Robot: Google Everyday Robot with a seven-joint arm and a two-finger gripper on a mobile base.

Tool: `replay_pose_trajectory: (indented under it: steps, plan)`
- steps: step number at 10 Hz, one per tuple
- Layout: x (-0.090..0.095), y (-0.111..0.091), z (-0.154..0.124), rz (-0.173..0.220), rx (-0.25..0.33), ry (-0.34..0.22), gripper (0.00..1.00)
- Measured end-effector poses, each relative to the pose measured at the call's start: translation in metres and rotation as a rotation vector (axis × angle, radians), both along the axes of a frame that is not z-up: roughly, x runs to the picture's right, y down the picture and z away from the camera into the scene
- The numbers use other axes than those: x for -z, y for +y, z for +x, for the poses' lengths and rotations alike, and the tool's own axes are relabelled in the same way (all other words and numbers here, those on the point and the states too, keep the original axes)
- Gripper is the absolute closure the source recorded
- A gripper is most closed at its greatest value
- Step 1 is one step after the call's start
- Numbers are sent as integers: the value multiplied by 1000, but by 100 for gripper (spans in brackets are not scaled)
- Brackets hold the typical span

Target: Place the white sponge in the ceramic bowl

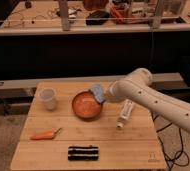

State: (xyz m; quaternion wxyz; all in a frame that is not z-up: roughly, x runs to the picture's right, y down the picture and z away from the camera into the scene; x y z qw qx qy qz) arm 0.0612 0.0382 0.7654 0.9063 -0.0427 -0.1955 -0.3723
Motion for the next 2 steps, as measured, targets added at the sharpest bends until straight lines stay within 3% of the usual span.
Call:
replay_pose_trajectory:
  steps: [2]
  plan:
    - [-14,9,-15,-5,32,-16,100]
